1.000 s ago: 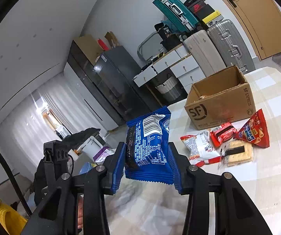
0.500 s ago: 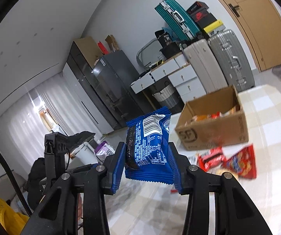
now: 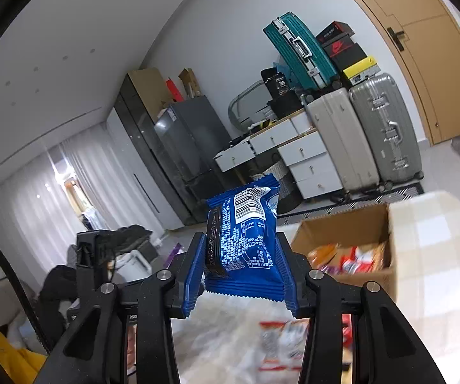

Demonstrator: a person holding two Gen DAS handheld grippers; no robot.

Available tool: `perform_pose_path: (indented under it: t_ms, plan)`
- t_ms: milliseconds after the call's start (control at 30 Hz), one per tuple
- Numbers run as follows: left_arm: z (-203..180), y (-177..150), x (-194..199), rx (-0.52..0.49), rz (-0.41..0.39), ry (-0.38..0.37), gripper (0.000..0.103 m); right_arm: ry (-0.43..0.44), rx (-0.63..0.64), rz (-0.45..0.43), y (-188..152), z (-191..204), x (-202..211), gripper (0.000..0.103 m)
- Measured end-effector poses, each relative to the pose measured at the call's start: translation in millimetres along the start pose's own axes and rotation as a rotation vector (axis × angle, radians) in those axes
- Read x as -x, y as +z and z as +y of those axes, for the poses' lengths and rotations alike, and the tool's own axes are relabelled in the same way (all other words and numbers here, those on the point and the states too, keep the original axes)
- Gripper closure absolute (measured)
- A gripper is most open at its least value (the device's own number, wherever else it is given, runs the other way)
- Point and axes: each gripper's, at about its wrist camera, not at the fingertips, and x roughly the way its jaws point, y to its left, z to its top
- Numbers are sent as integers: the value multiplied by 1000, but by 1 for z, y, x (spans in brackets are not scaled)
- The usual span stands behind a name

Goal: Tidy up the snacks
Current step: 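Lift and carry the pink bag and blue pack over the box with both grippers, then lower the pink bag and blue pack into the box and open both grippers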

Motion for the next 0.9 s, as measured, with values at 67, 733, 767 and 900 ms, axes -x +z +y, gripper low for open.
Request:
perform_pose_path:
  t_ms: [67, 733, 767, 900]
  plan:
    - [-5, 12, -6, -2, -2, -5, 59, -10, 14, 5, 10, -3, -7, 61]
    - [-44, 127, -132, -56, 66, -2, 58, -102, 24, 102, 76, -66, -100, 61]
    - [-43, 130, -140, -56, 76, 4, 58, -104, 26, 110, 73, -69, -104, 61]
    - [-38, 141, -176, -46, 117, 4, 58, -113, 22, 146, 71, -84, -123, 61]
